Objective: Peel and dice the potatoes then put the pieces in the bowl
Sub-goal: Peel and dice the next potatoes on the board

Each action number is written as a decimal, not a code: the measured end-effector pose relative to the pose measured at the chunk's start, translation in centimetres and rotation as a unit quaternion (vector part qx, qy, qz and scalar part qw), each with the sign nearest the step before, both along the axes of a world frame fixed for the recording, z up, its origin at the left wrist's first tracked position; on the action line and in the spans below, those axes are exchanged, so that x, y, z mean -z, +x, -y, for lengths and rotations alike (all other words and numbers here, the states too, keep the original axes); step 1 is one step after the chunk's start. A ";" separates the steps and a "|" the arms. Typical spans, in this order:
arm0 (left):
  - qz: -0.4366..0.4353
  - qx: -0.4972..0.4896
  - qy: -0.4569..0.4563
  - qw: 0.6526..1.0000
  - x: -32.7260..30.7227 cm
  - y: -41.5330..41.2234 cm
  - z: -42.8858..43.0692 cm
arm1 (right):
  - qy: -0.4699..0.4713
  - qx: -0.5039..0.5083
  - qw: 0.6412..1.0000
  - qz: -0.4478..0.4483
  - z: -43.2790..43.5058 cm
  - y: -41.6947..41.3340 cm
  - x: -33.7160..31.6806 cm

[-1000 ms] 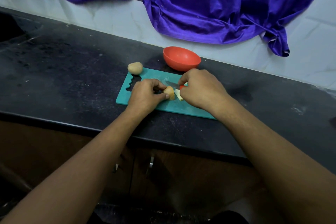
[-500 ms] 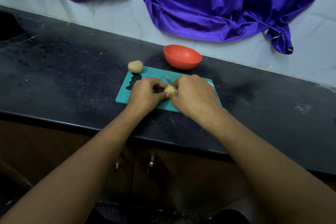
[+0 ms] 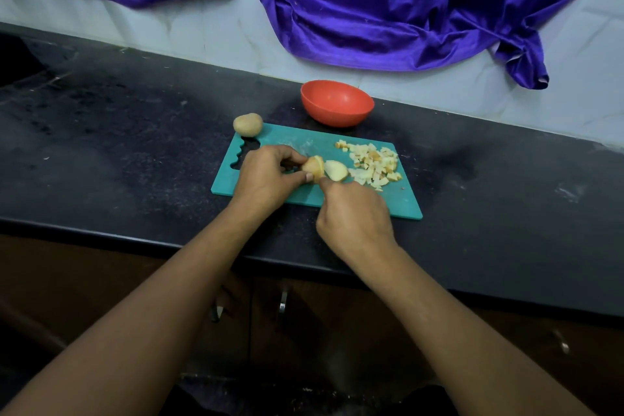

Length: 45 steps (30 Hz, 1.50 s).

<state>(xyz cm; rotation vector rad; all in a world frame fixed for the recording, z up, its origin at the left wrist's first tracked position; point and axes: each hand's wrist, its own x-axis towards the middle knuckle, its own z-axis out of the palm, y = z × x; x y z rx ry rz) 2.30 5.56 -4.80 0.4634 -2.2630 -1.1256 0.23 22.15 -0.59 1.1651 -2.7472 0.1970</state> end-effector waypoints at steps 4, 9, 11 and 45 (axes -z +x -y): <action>0.001 0.000 0.010 1.000 -0.1 0.0 -0.1 | -0.004 -0.006 1.000 -0.002 -0.9 0.0 0.6; 0.001 -0.002 0.013 1.000 -0.1 0.2 -0.1 | -0.036 0.001 0.999 -0.008 -3.1 0.2 1.0; 0.005 -0.002 0.015 1.000 -0.2 0.1 -0.2 | -0.066 0.021 0.998 0.006 -3.2 -0.4 1.1; 0.004 -0.010 0.001 1.000 -0.3 0.4 -0.3 | -0.160 0.066 0.983 0.068 -2.5 -1.3 -1.5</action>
